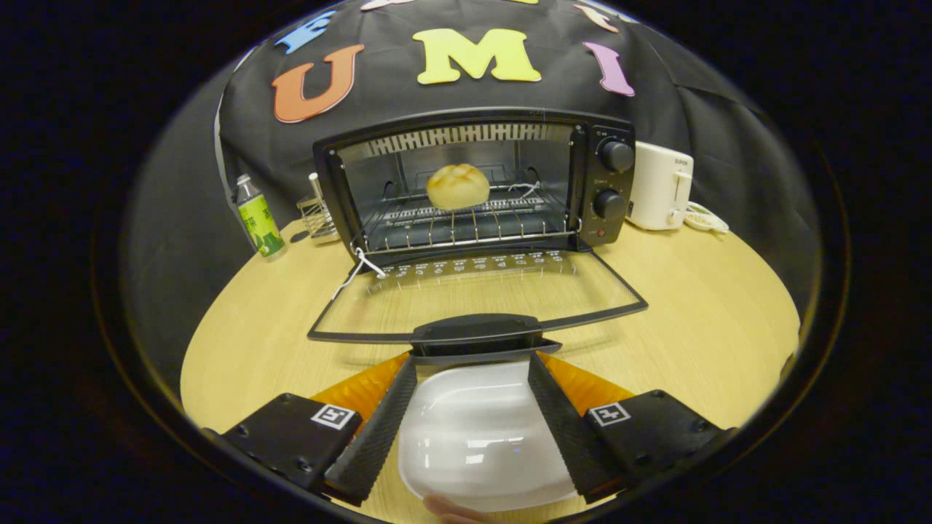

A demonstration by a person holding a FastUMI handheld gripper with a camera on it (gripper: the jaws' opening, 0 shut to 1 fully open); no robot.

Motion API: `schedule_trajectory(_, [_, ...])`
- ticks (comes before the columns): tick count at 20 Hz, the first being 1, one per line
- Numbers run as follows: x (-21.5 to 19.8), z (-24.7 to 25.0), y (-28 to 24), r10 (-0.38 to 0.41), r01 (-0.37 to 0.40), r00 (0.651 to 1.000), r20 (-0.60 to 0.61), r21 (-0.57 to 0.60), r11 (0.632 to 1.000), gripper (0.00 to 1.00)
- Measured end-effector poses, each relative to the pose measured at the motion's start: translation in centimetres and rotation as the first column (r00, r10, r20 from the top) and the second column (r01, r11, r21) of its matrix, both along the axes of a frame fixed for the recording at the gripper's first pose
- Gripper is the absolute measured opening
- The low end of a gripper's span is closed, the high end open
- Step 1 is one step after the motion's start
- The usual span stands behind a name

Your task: Open the toaster oven, put the food inside, and close the toaster oven door.

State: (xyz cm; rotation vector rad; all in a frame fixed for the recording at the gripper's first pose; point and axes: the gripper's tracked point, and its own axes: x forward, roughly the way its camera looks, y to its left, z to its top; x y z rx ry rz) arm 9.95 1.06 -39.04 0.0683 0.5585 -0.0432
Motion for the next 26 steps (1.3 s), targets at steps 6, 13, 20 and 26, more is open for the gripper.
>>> schedule_trajectory(6, [0.7, 4.3, 0.2, 0.036, -0.024, 0.989, 0.143, -0.090, 0.996, 1.00])
schedule_trajectory(13, [2.3, 7.6, 0.3, 0.030, -0.008, 0.977, 0.210, -0.105, 0.994, 1.00])
schedule_trajectory(20, [4.1, 10.1, 0.5, 0.043, -0.012, 0.967, 0.252, -0.121, 0.993, 1.00])
schedule_trajectory(26, [6.1, 9.9, 0.2, 0.043, -0.012, 0.973, 0.226, -0.136, 0.991, 1.00])
